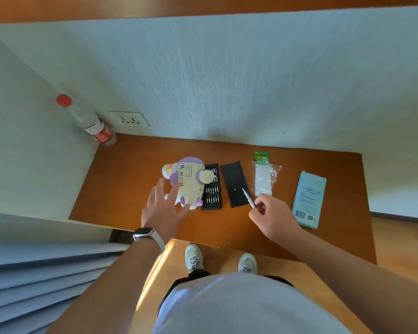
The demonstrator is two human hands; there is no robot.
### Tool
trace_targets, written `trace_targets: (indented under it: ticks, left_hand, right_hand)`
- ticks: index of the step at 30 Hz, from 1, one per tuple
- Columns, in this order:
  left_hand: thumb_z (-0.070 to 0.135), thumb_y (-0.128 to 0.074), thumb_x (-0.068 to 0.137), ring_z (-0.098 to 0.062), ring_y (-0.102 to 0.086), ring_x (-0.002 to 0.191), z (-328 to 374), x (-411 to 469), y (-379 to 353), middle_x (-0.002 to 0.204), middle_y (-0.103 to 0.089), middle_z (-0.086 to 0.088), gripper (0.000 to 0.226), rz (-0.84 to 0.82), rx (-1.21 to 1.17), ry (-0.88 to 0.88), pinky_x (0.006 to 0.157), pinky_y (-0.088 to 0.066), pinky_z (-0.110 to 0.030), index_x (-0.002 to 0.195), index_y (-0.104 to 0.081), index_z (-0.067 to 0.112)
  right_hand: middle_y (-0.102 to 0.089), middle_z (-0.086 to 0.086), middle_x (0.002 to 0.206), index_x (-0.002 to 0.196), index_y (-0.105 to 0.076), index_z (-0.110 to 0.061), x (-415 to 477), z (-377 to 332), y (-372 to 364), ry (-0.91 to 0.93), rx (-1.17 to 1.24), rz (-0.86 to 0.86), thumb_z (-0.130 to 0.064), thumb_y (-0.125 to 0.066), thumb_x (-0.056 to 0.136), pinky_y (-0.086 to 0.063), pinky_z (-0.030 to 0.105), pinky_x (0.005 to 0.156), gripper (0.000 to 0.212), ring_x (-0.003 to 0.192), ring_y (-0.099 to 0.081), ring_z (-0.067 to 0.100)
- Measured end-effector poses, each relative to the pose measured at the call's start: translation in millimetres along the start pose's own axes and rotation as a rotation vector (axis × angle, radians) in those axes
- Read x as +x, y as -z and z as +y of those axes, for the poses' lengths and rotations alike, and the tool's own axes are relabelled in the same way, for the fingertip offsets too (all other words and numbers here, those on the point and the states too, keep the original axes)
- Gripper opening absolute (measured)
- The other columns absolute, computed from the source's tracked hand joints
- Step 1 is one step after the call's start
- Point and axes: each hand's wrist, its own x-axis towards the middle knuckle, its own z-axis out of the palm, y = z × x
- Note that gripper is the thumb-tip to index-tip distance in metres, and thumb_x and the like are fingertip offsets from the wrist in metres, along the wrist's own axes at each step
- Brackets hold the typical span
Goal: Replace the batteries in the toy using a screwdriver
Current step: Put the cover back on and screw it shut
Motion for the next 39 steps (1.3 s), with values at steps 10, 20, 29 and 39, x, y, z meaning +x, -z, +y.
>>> trace_targets:
  ticks: [10,20,29,39]
  left_hand:
    - [0.051,-0.055,0.095,-0.02,-0.054,0.127,12.6,13.2,-7.6,0.151,-0.044,0.0,0.057,-0.004,-0.107,-0.043,0.079,-0.059,-0.037,0.144,-0.039,0.026]
    - [0.041,-0.072,0.084,-0.035,-0.055,0.124,26.5,14.3,1.1,0.141,-0.05,-0.014,0.052,0.156,-0.02,-0.095,0.081,-0.056,-0.049,0.128,-0.057,0.019]
    - [0.017,-0.078,0.08,-0.035,-0.067,0.104,95.2,13.1,6.2,0.114,-0.069,-0.014,0.033,0.187,-0.069,-0.57,0.08,-0.057,-0.046,0.111,-0.071,0.008]
    - [0.025,-0.05,0.101,-0.022,-0.055,0.109,134.5,52.1,-35.8,0.123,-0.058,-0.005,0.027,-0.152,0.046,-0.505,0.082,-0.047,-0.031,0.125,-0.059,0.014]
  right_hand:
    - [-0.062,-0.009,0.077,0.086,-0.054,-0.027,-2.0,18.1,9.1,-0.057,0.002,0.049,-0.034,-0.059,0.091,-0.052,0.025,0.062,0.01,0.068,-0.061,0.015]
    - [-0.059,-0.011,0.073,0.086,-0.054,-0.029,3.1,18.6,12.8,-0.043,0.036,0.047,-0.033,-0.06,0.091,-0.04,0.019,0.056,0.009,0.066,-0.059,0.013]
    - [-0.058,-0.013,0.076,0.091,-0.052,-0.03,-3.6,33.0,26.1,-0.074,0.028,0.052,-0.037,-0.056,0.09,-0.042,0.02,0.061,0.009,0.07,-0.057,0.014]
    - [-0.059,-0.01,0.078,0.088,-0.053,-0.027,-27.6,50.6,46.7,-0.116,0.17,0.081,-0.029,-0.056,0.091,-0.036,0.021,0.059,0.005,0.075,-0.053,0.007]
